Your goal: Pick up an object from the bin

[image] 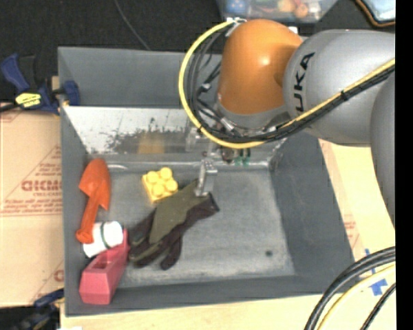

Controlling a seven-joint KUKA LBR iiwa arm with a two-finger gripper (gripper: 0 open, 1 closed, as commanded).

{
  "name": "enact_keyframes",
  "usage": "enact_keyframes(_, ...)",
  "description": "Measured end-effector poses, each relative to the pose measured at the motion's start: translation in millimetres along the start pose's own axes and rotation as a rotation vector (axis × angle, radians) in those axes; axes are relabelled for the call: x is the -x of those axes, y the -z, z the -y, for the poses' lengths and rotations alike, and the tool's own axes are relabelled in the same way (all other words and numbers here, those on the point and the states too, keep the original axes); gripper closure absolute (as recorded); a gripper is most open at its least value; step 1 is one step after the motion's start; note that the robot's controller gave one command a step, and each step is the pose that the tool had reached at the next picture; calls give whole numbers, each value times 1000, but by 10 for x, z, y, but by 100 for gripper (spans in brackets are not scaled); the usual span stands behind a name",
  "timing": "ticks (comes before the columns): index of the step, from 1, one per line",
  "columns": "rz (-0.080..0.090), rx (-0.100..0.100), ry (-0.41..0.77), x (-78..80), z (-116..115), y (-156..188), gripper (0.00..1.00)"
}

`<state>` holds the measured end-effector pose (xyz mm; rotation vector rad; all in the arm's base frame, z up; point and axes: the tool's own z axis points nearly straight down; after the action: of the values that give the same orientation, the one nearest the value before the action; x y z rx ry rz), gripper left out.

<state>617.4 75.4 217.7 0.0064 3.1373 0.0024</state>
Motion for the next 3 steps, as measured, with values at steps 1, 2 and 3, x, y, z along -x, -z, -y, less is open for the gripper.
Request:
enact_keyframes(1, 0, 0, 0, 0, 0, 0, 0)
enact_keyframes(2, 2, 0, 138, -261, -344, -727, 0)
enact_keyframes(3, 9, 1, 118, -34, -247, -677, 0)
